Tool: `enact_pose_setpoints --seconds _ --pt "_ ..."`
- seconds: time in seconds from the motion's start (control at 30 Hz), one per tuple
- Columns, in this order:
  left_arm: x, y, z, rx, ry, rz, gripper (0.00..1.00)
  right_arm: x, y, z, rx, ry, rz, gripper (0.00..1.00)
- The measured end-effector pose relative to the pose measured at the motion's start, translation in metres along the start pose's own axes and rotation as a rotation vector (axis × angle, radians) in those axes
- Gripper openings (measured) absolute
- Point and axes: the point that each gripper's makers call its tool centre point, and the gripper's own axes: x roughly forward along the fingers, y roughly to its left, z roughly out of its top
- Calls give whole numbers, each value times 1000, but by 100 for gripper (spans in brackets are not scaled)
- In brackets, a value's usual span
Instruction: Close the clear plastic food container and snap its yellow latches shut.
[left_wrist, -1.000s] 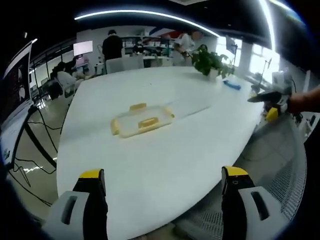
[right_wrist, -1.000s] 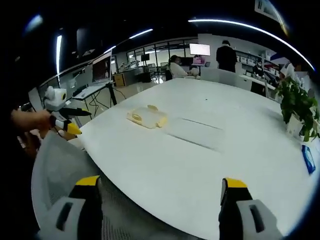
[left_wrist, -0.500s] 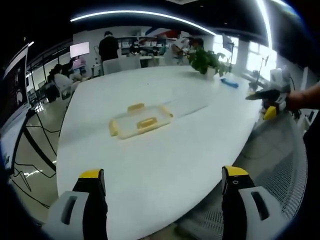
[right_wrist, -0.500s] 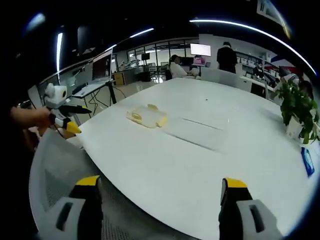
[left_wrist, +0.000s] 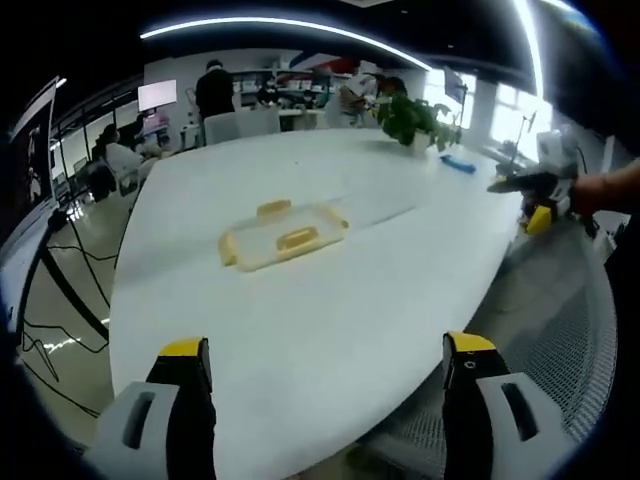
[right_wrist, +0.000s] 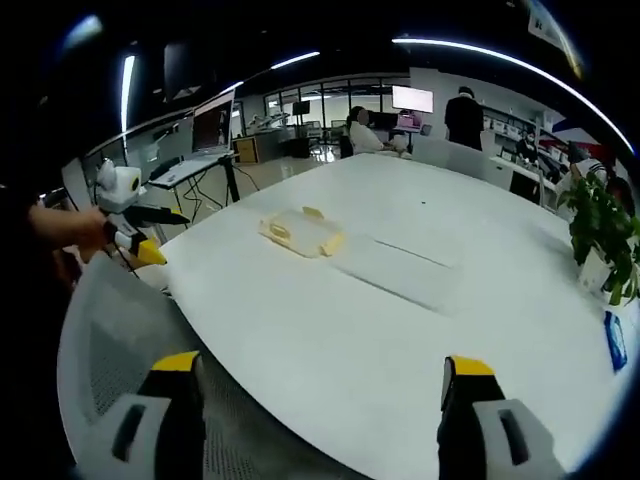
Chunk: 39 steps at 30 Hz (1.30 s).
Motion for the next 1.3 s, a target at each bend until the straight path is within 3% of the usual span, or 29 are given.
enact_pose_setpoints --seconds 0.43,0.83,1.3 --pt "1 2 -5 -37 -3 -37 93 10 8 8 -9 10 25 100" --pt "2 21 0 -18 -22 -52 92 27 17 21 -36 31 11 100" --pt "19 45 5 -59 8 -16 92 63 1 54 -11 -16 54 100"
